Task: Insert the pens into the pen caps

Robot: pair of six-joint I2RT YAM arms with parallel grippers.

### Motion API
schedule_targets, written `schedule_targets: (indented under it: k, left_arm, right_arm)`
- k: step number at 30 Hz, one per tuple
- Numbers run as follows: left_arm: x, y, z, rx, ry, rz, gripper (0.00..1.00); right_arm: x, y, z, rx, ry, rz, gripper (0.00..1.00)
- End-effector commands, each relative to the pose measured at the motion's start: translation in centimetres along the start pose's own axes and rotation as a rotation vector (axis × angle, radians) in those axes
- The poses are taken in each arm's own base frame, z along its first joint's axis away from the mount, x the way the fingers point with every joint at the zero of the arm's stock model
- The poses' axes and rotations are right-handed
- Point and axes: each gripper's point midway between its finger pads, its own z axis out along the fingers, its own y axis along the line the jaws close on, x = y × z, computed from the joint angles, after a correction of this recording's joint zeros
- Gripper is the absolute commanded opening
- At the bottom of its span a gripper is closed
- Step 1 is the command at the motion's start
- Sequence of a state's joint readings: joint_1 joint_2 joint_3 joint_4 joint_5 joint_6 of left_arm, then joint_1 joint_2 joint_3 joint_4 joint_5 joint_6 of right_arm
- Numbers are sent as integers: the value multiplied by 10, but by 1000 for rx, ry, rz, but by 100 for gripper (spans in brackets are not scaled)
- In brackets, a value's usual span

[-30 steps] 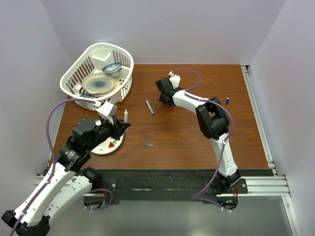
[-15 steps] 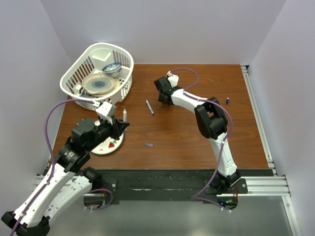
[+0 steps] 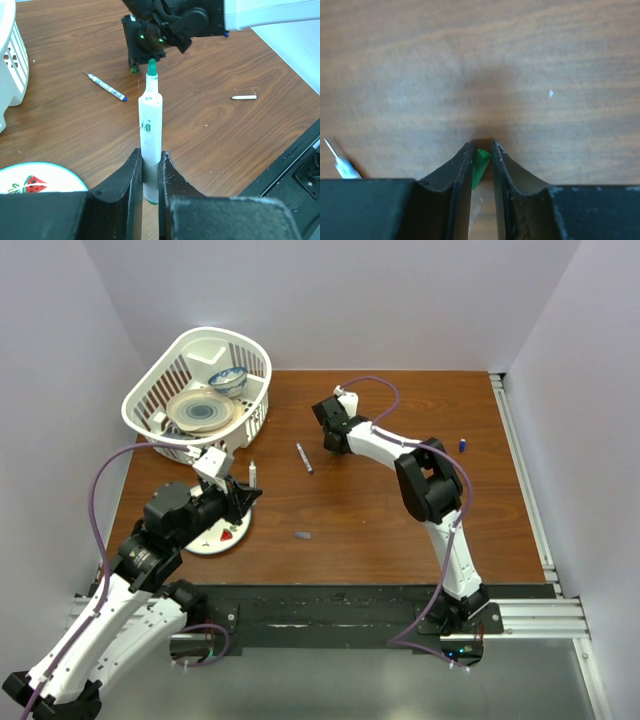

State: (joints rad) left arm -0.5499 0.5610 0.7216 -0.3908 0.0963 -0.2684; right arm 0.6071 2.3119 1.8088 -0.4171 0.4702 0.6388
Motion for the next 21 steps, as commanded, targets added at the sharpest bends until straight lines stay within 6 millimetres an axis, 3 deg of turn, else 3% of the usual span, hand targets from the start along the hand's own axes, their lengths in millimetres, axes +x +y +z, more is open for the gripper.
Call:
schedule_targets:
  k: [1, 7, 11, 15, 21]
  left_arm:
    - [-1, 3, 0, -12, -12, 12, 0]
    - [-1, 4, 1, -15, -10, 10, 0]
    - [-1, 5, 0, -24, -12, 9, 0]
    - [-2, 6, 0, -27, -14, 7, 0]
    - [-1, 7, 0, -36, -15, 4, 0]
  right_arm:
    - [22, -11, -20, -41, 62, -127, 24]
    - [37, -5, -33, -155, 107, -182, 24]
    - [57, -16, -38, -149, 160, -167, 27]
    - [63, -26, -44, -132, 165, -161, 36]
    - [62, -19, -42, -133, 164, -146, 33]
